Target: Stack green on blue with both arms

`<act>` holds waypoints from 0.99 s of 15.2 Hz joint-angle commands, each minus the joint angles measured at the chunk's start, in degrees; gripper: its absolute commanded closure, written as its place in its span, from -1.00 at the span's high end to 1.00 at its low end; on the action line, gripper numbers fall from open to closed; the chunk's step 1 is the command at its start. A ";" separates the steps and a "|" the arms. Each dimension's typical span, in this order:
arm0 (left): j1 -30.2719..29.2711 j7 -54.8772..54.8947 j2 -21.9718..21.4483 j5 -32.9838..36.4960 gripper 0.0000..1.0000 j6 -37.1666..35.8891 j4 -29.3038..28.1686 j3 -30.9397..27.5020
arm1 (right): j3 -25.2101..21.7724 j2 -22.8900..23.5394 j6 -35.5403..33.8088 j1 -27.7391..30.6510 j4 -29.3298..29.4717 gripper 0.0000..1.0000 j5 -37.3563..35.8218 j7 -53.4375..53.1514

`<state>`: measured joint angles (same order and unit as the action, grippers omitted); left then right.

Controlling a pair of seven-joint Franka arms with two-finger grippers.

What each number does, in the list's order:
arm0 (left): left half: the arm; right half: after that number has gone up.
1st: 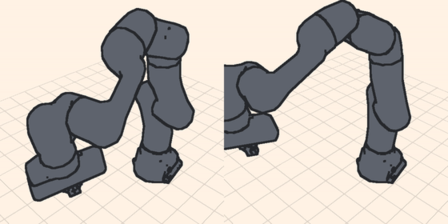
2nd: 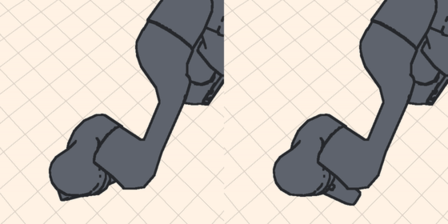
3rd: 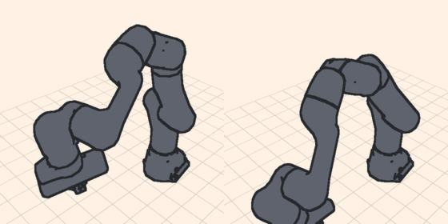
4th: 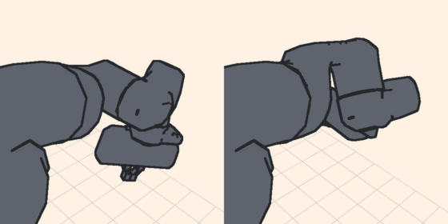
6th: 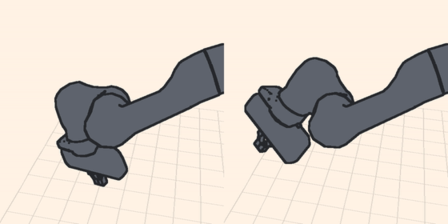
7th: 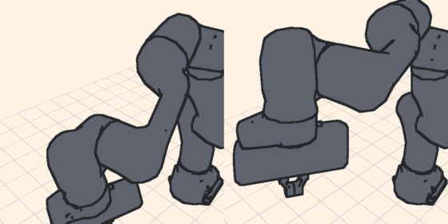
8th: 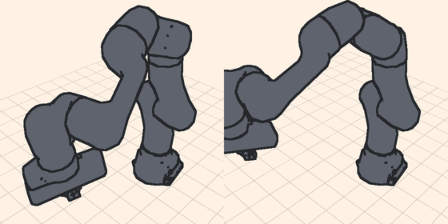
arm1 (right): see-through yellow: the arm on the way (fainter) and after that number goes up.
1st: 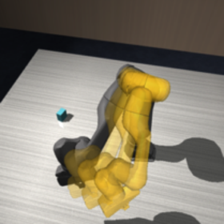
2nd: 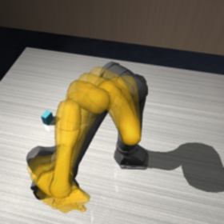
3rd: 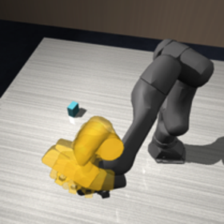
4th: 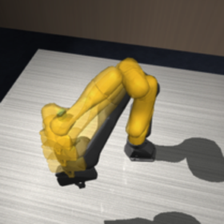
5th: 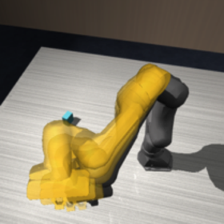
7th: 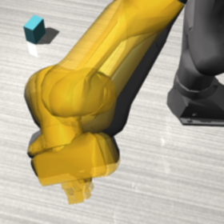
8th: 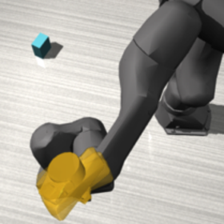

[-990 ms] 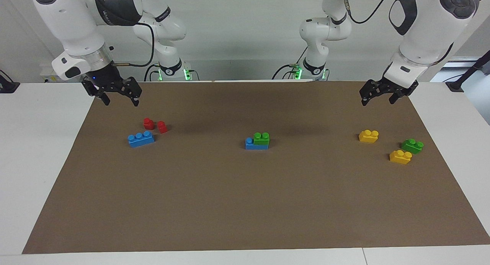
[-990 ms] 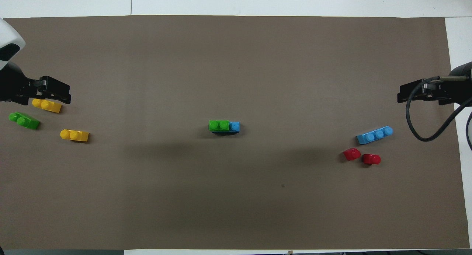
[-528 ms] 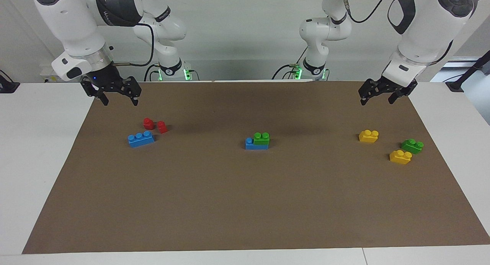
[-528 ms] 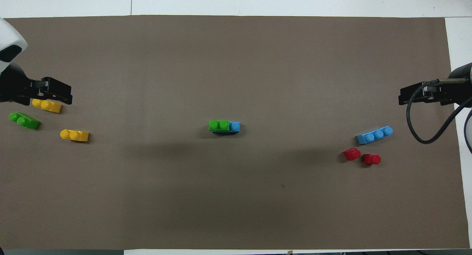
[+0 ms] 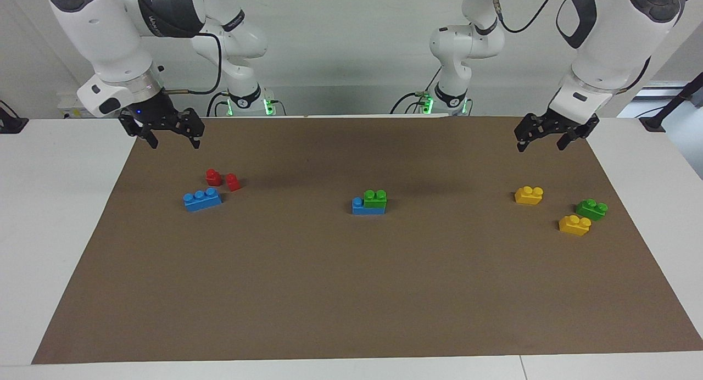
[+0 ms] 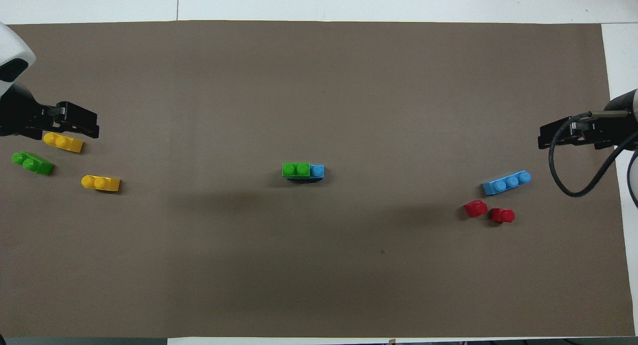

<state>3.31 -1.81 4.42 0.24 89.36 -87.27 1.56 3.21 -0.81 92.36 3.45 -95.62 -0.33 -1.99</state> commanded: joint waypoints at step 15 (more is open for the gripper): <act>-0.59 1.02 -2.04 -1.38 1.00 1.78 -2.56 -0.06 | 0.65 0.55 -1.92 0.59 1.23 1.00 -1.07 0.68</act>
<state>3.30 -1.81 4.41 -0.05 89.74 -87.31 1.50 3.22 -0.81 92.05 3.44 -95.59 -0.33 -1.99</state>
